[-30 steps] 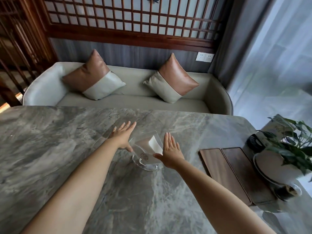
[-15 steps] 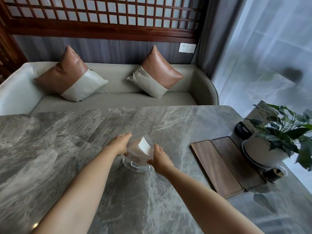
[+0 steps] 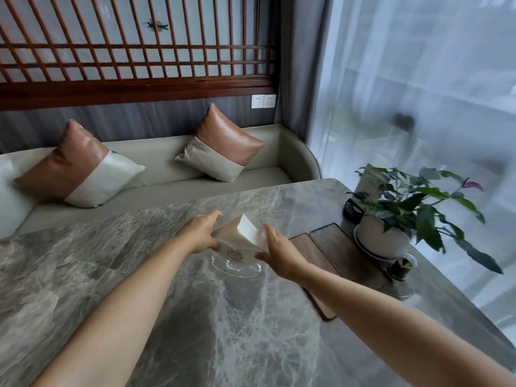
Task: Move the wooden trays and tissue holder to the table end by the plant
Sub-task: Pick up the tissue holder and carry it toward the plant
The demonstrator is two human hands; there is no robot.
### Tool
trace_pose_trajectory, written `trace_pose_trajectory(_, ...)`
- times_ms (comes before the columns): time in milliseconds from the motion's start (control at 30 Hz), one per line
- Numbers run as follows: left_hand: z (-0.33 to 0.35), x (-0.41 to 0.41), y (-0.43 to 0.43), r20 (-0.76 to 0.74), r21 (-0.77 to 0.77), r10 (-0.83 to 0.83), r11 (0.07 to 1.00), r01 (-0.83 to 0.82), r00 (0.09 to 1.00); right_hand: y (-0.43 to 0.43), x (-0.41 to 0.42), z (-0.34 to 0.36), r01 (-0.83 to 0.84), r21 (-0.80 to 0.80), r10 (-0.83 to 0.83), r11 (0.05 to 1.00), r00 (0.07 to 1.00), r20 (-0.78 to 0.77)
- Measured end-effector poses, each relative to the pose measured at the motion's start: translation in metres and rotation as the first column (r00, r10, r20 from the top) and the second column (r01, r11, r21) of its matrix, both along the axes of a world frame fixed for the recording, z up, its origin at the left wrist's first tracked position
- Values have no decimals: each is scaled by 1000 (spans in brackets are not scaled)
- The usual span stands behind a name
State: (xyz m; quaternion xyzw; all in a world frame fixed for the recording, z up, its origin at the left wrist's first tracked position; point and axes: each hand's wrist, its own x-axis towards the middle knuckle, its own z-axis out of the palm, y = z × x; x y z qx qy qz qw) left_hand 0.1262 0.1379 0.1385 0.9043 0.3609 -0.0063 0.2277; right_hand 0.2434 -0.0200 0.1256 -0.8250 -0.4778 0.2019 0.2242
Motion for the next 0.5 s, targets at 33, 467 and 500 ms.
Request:
trace_pose_trajectory(33, 6, 10, -9, 7, 13, -28, 1000, 28, 1000, -12, 9, 5, 16, 8, -16, 1000, 1000, 6)
trace_pose_trajectory(467, 31, 159, -158, 99, 51, -396, 918, 393, 913, -193, 116, 35, 297, 12, -298, 955, 953, 61)
trace_pose_trajectory(500, 30, 172, -171, 108, 47, -425, 905, 422, 899, -208, 124, 34, 323, 2, -323, 946, 944, 62)
